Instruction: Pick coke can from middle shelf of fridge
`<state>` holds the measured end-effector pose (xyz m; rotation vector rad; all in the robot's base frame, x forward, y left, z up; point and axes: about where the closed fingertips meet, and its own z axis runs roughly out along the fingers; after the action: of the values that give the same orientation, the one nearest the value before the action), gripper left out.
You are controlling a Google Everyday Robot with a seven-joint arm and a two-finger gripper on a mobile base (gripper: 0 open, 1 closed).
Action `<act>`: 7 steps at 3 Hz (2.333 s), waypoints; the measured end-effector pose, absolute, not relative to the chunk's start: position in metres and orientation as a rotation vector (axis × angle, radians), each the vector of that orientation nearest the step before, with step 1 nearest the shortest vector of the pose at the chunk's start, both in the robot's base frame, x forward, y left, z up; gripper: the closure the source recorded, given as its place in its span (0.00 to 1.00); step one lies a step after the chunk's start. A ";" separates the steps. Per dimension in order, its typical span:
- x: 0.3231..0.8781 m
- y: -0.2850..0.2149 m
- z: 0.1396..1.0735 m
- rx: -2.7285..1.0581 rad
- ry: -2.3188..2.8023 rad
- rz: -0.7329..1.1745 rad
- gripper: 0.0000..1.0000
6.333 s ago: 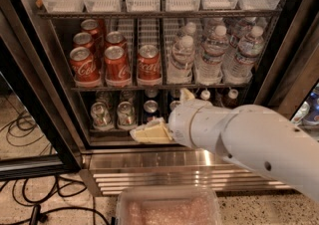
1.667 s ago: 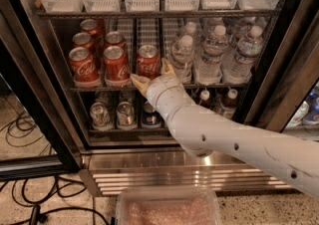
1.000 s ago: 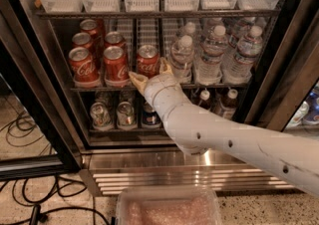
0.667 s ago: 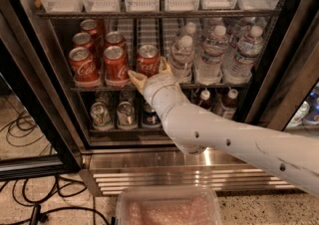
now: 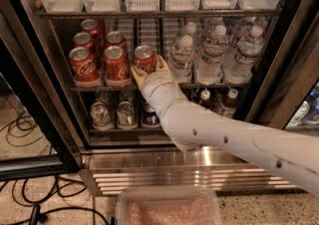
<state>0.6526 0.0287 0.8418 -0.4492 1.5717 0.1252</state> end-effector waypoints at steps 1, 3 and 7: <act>0.653 0.029 0.842 -0.449 1.572 0.125 0.81; 0.653 0.029 0.842 -0.449 1.572 0.125 1.00; 0.636 0.037 0.928 -0.556 1.591 0.455 1.00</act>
Offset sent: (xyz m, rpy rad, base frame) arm 0.0000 0.0000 0.0000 0.0000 0.0000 0.0000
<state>0.6364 0.0374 0.9280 -0.5559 1.5910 0.4549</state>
